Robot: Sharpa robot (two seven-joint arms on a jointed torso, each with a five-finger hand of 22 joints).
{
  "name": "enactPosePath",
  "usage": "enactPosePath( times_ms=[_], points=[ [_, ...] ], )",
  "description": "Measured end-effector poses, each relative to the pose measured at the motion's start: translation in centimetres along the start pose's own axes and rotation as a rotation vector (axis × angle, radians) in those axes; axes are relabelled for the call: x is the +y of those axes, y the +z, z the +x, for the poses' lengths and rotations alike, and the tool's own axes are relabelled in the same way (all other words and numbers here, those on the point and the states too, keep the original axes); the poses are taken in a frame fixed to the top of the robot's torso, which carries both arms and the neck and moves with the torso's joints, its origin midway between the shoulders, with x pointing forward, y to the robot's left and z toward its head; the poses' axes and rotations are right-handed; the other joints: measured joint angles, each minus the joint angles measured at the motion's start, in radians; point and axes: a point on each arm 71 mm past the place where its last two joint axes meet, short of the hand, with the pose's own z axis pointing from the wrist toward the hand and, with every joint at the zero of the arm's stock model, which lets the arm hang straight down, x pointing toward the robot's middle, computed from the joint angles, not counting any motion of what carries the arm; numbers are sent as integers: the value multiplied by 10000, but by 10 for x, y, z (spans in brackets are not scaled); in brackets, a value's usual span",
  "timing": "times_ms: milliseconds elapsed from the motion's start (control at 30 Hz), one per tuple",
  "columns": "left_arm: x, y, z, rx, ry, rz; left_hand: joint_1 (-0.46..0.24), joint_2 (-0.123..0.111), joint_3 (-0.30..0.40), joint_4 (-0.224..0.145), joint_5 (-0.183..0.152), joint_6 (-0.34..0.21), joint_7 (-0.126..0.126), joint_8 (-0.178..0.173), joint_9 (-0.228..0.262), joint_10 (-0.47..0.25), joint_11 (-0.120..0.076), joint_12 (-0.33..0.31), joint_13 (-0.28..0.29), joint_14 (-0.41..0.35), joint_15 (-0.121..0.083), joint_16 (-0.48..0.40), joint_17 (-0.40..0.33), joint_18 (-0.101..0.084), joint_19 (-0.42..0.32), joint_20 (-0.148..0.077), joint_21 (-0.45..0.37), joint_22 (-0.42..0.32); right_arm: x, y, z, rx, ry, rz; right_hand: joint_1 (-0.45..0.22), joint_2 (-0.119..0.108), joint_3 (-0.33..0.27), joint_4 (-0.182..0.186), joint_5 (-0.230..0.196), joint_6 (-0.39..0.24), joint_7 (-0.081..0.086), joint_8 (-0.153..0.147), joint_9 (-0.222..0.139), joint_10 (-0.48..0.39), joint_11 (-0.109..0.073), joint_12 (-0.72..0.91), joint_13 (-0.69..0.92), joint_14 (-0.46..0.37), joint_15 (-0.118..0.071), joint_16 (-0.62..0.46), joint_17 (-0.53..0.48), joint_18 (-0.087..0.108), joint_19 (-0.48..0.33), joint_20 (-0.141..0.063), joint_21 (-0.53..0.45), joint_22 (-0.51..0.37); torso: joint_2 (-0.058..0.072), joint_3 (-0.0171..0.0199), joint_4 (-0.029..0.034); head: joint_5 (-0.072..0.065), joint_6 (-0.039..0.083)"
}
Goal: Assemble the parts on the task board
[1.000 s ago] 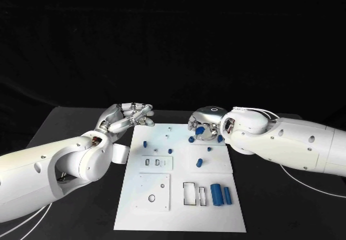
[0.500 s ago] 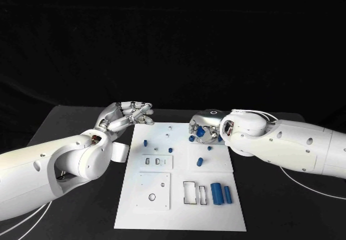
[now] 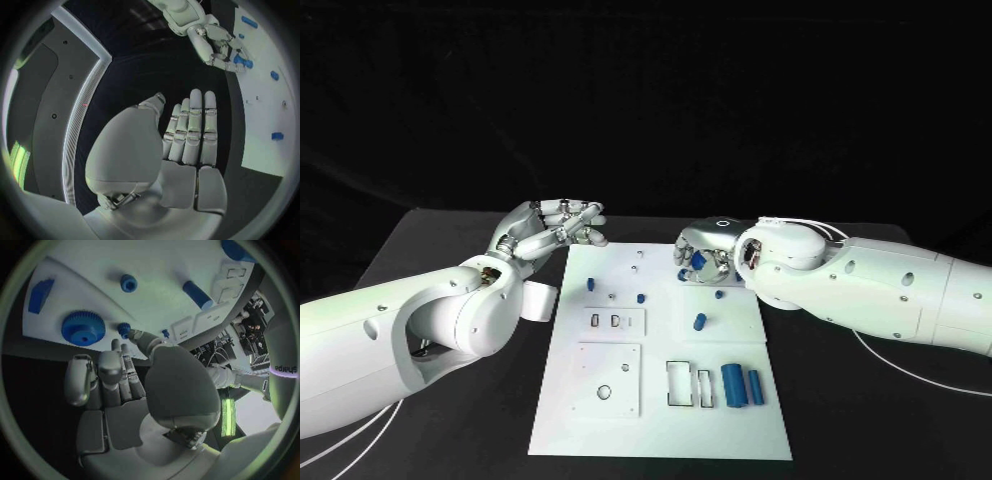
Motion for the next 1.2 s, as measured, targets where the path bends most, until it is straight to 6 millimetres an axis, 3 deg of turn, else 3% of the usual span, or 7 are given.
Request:
enactPosePath(
  times_ms=[200, 533, 600, 900, 1200],
  points=[
    [0, 0, 0, -1, -23, -8, -38, 38, 0, 0, 0, 0, 0, 0, 0, 0, 0, 0, 0, 0, 0, 39, 12, 0, 0, 0, 0, 8, 1, 1, 3, 75, 31, 9, 0, 0, 77, 17, -42, 38, 37, 40, 39, 0, 0, 38, 12, 0, 0, 131, 110, 1, 107, 0, 108, 173, 3, 0, -4, -3, -46],
    [0, 1, 0, -38, -42, -30, -38, 38, 28, -28, 0, 0, 0, 0, 0, 0, 0, 0, -1, 0, 1, 39, 38, -1, 0, 0, 0, 8, 2, 3, 7, 236, 73, 5, 87, 87, 253, 4, -42, 234, -51, 154, 170, 129, -55, 176, 37, 0, 0, 227, 120, -5, 107, 0, 154, 240, 3, 6, -12, -56, -81],
    [1, 2, -1, -46, -44, -35, -38, 39, 28, -28, 0, 0, 0, 0, 0, 0, 0, 0, -1, 0, 1, 39, 38, -1, -1, 0, 0, 8, 2, 3, 8, 260, 78, 12, 138, 138, 355, -15, -124, 245, -62, 223, 214, 215, -79, 220, 37, -1, 0, 298, 169, -154, 146, -39, 207, 332, 3, 6, -15, -39, -89],
    [1, 2, 0, -55, -68, -61, -38, 38, 56, -56, 0, -1, 0, 0, -1, -43, 32, 1, -1, -1, 1, 39, 50, -1, 0, 0, 0, 8, 2, 4, 8, 251, 100, 51, 414, 413, 974, -298, -815, 365, -113, 378, 476, 468, -145, 334, 23, -17, -58, 460, 207, -154, 264, -149, 389, 636, 15, 12, -12, -7, -91],
    [1, 2, -1, -50, -89, -83, -37, 38, 56, -56, 0, 0, 0, 0, -1, -43, 32, 1, -1, -1, 1, 39, 49, 0, 0, 0, 0, 16, 3, 5, 8, -8, 129, 170, 569, 565, 1275, -517, -1009, 435, -114, 433, 621, 520, -128, 398, 19, -1, -74, 589, 235, -152, 399, -147, 504, 901, 41, 15, -6, 30, -128]
  ],
)
